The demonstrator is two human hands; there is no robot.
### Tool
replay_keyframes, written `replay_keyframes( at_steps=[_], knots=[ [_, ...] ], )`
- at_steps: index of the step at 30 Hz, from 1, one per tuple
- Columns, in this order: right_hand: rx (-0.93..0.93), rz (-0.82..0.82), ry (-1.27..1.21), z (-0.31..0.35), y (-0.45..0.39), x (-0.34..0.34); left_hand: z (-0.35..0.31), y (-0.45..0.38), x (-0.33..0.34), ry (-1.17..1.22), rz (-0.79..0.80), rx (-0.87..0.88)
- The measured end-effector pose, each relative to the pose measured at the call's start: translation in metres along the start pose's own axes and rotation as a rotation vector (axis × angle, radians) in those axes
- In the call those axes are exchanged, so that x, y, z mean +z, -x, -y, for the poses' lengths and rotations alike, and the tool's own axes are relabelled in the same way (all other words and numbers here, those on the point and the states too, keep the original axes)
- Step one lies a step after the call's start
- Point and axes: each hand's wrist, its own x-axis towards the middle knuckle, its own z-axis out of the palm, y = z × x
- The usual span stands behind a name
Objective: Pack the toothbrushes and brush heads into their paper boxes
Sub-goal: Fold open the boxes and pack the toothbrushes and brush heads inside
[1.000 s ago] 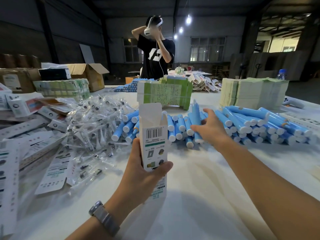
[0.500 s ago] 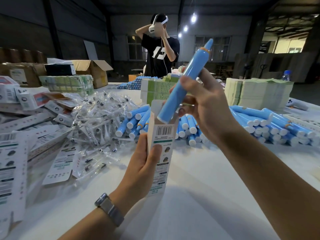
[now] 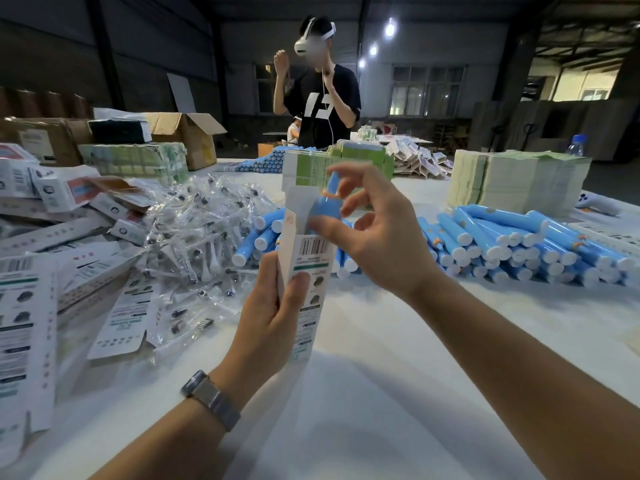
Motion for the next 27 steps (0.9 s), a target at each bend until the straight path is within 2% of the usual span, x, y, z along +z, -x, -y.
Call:
replay_keyframes(
  at_steps=[4,9,12,14,15,17,19,21,24,27],
  knots=[
    [-0.015,-0.082,-0.019,-0.009,0.008,0.012,0.002,-0.003,-0.003,-0.035,-0.013,0.045],
    [-0.056,-0.059,-0.101,-0.018,0.013,0.020,0.008,-0.005,-0.007,-0.081,-0.059,0.064],
    [0.126,-0.116,-0.328,-0.026,0.015,0.031,0.009,-0.008,-0.008,-0.163,-0.172,0.068],
    [0.295,-0.117,-0.360,-0.037,0.016,0.043,0.009,-0.014,-0.014,-0.195,-0.303,0.086],
    [0.354,-0.058,-0.298,-0.044,0.016,0.051,0.008,-0.018,-0.019,-0.205,-0.376,0.095],
    [0.383,0.212,-0.034,-0.057,0.015,0.070,0.010,-0.026,-0.034,-0.205,-0.516,0.100],
    [0.300,0.525,0.276,-0.061,0.013,0.089,0.013,-0.031,-0.047,-0.187,-0.618,0.077],
    [0.230,0.740,0.426,-0.059,0.010,0.108,0.016,-0.032,-0.054,-0.187,-0.665,0.040],
    [0.118,0.866,0.496,-0.052,0.015,0.134,0.014,-0.034,-0.057,-0.200,-0.696,0.040],
    [0.022,0.803,0.458,-0.048,0.022,0.149,0.011,-0.036,-0.058,-0.154,-0.729,0.054]
  ],
)
